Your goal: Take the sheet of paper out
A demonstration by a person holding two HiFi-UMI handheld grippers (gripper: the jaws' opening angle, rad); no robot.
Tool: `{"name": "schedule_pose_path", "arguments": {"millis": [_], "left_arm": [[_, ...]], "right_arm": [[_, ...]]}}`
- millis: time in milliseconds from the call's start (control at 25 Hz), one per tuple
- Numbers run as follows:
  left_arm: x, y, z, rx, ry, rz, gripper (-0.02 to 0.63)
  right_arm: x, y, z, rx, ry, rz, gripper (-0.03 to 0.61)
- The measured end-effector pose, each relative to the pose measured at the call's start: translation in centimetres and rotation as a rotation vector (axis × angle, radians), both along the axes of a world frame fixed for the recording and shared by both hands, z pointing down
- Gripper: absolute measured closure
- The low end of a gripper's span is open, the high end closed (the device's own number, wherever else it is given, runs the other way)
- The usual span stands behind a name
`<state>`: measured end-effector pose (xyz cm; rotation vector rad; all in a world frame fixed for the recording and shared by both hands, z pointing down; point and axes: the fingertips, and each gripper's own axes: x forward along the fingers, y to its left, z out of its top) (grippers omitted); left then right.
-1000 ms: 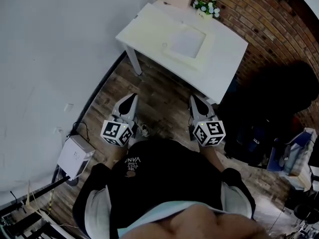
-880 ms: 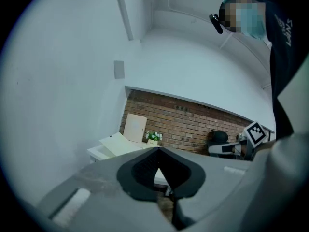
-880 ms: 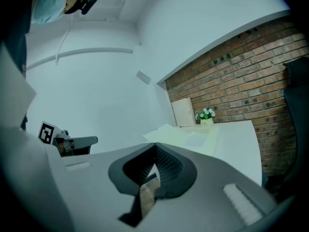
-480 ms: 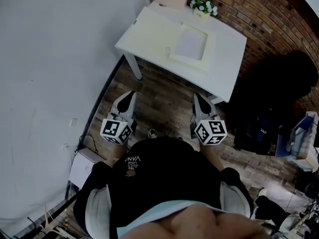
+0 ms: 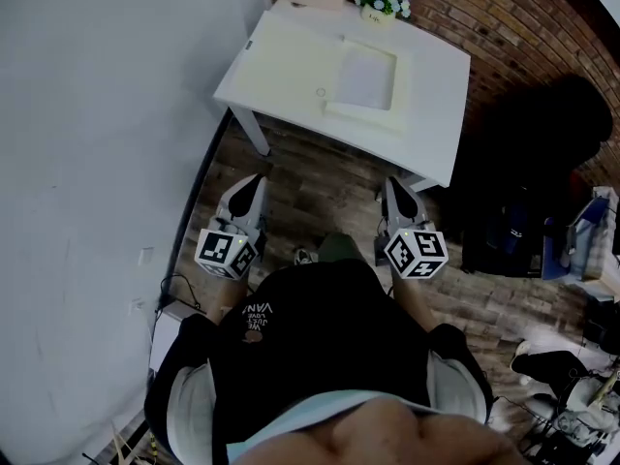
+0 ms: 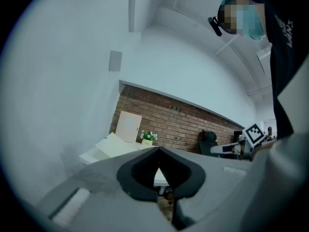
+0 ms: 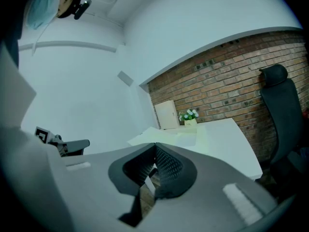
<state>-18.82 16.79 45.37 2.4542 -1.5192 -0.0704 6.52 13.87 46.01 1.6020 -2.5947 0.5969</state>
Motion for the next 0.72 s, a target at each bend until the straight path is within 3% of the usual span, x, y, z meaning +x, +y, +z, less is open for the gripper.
{"name": "schedule_pose_path", "arguments": {"millis": [280,720], "left_arm": [[0.1,-3.6,0.9,-0.028,0.008,0.004,0.614],[2.9,-11.6,0.5,-0.010,-0.001,-0.001,0.614]], "right_arm": [[0.0,-3.9,-0.1,0.002,-0.012,0.002,0.577],[2.3,-11.5,-0.2,0.014,-0.018,-0.027,0.578]]}}
